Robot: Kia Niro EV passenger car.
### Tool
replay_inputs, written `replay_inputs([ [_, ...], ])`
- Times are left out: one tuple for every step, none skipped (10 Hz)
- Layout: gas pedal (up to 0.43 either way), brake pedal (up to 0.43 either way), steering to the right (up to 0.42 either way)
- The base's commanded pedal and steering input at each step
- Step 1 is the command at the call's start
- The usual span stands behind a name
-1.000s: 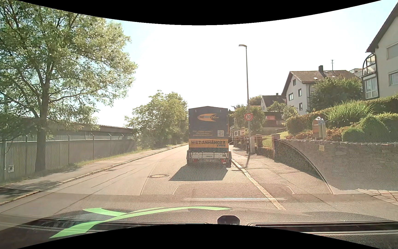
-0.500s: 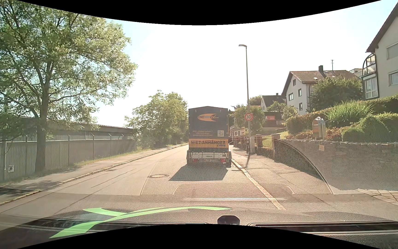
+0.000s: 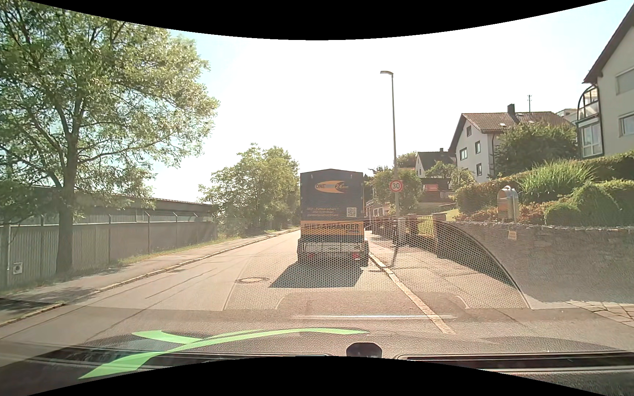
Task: Follow the waypoints while adhering to traffic rules and regulations
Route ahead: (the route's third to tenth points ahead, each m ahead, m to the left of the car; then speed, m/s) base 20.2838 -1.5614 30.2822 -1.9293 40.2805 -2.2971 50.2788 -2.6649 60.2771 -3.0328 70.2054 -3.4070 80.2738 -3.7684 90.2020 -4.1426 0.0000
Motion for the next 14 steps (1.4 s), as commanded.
replay_inputs([
  [0.0,0.567,0.005],
  [0.0,0.567,0.004],
  [0.0,0.567,0.005],
  [0.0,0.567,0.005],
  [0.0,0.567,0.005],
  [0.0,0.567,0.005],
  [0.0,0.567,0.004],
  [0.0,0.567,0.004],
  [0.0,0.567,0.005],
  [0.0,0.567,0.004],
  [0.0,0.567,0.005],
  [0.0,0.567,0.005],
  [0.0,0.567,0.005],
  [0.0,0.567,0.005],
])
